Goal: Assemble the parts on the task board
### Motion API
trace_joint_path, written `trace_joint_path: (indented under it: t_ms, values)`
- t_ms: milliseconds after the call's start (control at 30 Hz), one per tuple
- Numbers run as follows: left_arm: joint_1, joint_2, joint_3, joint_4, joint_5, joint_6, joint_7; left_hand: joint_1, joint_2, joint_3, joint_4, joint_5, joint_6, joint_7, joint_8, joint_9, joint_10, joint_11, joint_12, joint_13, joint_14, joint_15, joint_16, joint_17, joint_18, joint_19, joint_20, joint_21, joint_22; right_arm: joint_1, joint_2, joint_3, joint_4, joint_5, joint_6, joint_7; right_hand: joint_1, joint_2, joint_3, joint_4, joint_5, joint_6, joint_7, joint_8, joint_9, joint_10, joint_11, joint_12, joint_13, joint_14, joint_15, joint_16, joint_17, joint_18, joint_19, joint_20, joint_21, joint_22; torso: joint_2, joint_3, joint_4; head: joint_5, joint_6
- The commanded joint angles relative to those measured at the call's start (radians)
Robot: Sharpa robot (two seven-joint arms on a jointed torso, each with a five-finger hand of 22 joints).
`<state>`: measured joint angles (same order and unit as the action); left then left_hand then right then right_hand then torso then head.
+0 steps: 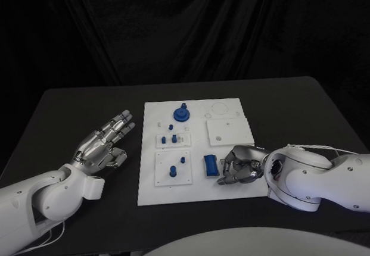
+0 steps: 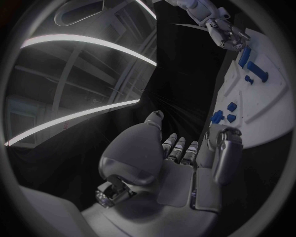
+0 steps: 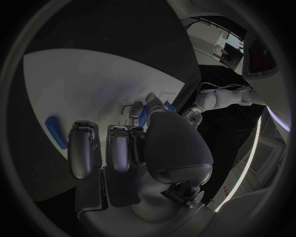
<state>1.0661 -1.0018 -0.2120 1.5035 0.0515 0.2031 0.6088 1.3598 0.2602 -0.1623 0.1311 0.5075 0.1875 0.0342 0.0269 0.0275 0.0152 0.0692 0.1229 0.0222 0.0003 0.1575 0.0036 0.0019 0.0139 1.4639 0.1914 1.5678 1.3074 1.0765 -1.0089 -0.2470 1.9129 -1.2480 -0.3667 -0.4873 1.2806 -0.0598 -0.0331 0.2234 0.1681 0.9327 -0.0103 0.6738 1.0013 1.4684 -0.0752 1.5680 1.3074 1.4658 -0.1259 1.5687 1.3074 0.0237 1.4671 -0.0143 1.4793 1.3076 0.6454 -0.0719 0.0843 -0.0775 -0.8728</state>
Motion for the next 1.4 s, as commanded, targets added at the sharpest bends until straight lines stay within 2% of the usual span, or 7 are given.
trace_joint_path:
  t_ms: [33, 133, 267, 467, 667, 1067, 1400]
  values:
    - [-0.002, 0.001, 0.001, 0.002, 0.003, 0.014, 0.009, 0.002, 0.003, -0.002, -0.006, 0.005, 0.002, 0.004, 0.006, 0.002, 0.002, 0.008, 0.007, 0.001, 0.001, 0.009, 0.001, 0.000, -0.014, 0.107, 0.008, 0.003, 0.263, -0.002, -0.016, 0.001, 0.016, -0.014, 0.003, -0.003, -0.001, -0.013, -0.010, 0.004, -0.016, 0.002, 0.005, -0.004, 0.002, 0.102, 0.006, 0.003, 0.263, 0.101, 0.002, -0.005, 0.241, 0.004, 0.057, 0.003, -0.005, 0.226, 0.000, 0.0000, -0.0005, 0.002, 0.000]
    - [-0.002, 0.000, 0.001, 0.003, 0.003, 0.012, 0.010, 0.002, 0.002, 0.001, -0.009, 0.005, 0.004, 0.004, 0.006, 0.002, 0.003, 0.013, 0.009, 0.001, 0.002, 0.009, 0.003, 0.001, -0.014, 0.107, 0.008, 0.003, 0.263, 0.001, -0.048, 0.004, 0.041, -0.018, -0.015, 0.007, -0.011, -0.019, -0.019, 0.026, -0.033, -0.004, 0.007, -0.014, -0.002, 0.102, 0.007, 0.003, 0.263, 0.100, 0.003, -0.006, 0.240, 0.005, 0.056, 0.005, -0.006, 0.225, 0.000, -0.0001, -0.0006, 0.003, 0.000]
    - [-0.002, -0.001, 0.001, 0.004, 0.003, 0.009, 0.011, 0.002, 0.002, 0.002, -0.010, 0.005, 0.005, 0.004, 0.006, 0.002, 0.003, 0.015, 0.011, 0.002, 0.002, 0.010, 0.003, 0.001, -0.014, 0.107, 0.008, 0.003, 0.263, 0.030, -0.095, 0.007, 0.071, -0.027, -0.027, 0.002, -0.033, -0.029, -0.019, 0.065, 0.023, -0.012, 0.043, -0.181, -0.156, 0.102, 0.036, 0.003, 0.263, 0.101, 0.027, -0.005, 0.243, 0.004, 0.058, 0.025, -0.004, 0.226, 0.000, 0.0000, -0.0009, 0.001, 0.000]
    - [-0.002, -0.001, 0.001, 0.008, 0.003, 0.001, 0.013, 0.001, 0.000, 0.004, -0.013, 0.006, 0.009, 0.004, 0.007, 0.003, 0.004, 0.020, 0.016, 0.002, 0.002, 0.010, 0.005, 0.002, -0.014, 0.107, 0.009, 0.003, 0.263, 0.081, -0.166, 0.007, 0.094, -0.042, -0.024, -0.025, -0.072, -0.006, -0.025, 0.066, 0.138, 0.023, 0.053, -0.256, -0.251, 0.102, 0.049, 0.003, 0.263, 0.103, 0.039, -0.002, 0.251, 0.002, 0.061, 0.037, 0.003, 0.229, 0.000, 0.0004, -0.0004, 0.001, 0.000]
    - [-0.002, -0.005, 0.001, 0.017, 0.003, -0.011, 0.016, -0.001, -0.004, 0.006, -0.018, 0.007, 0.015, 0.005, 0.009, 0.003, 0.006, 0.029, 0.024, 0.004, 0.004, 0.009, 0.008, 0.003, -0.014, 0.107, 0.009, 0.003, 0.263, 0.102, -0.234, 0.002, 0.081, -0.101, 0.010, -0.094, -0.059, 0.007, -0.019, 0.062, 0.259, 0.040, 0.051, -0.276, -0.283, 0.102, 0.047, 0.003, 0.263, 0.105, 0.038, 0.002, 0.263, -0.003, 0.070, 0.037, 0.022, 0.236, -0.001, -0.0025, 0.0021, 0.002, 0.000]
    - [-0.002, -0.002, 0.001, 0.020, 0.003, -0.014, 0.017, -0.004, -0.006, 0.008, -0.020, 0.007, 0.018, 0.008, 0.010, 0.004, 0.007, 0.038, 0.028, 0.004, 0.004, 0.008, 0.010, 0.003, -0.014, 0.107, 0.010, 0.003, 0.263, 0.087, -0.249, -0.003, 0.046, -0.199, 0.054, -0.148, -0.054, 0.013, -0.012, 0.064, 0.390, 0.040, 0.057, -0.309, -0.327, 0.102, 0.052, 0.003, 0.263, 0.104, 0.043, 0.000, 0.258, 0.000, 0.065, 0.042, 0.013, 0.232, 0.000, -0.0018, 0.0032, -0.001, 0.000]
    - [-0.002, 0.002, 0.001, 0.017, 0.003, -0.011, 0.015, -0.008, -0.005, 0.008, -0.019, 0.006, 0.018, 0.011, 0.010, 0.004, 0.008, 0.040, 0.031, 0.004, 0.004, 0.009, 0.011, 0.004, -0.014, 0.107, 0.011, 0.003, 0.263, 0.071, -0.227, -0.003, 0.029, -0.210, 0.081, -0.155, -0.059, 0.016, -0.012, 0.066, 0.399, 0.043, 0.058, -0.311, -0.331, 0.102, 0.053, 0.003, 0.263, 0.103, 0.043, 0.000, 0.255, 0.000, 0.064, 0.042, 0.012, 0.232, 0.002, 0.0020, -0.0020, 0.002, 0.000]
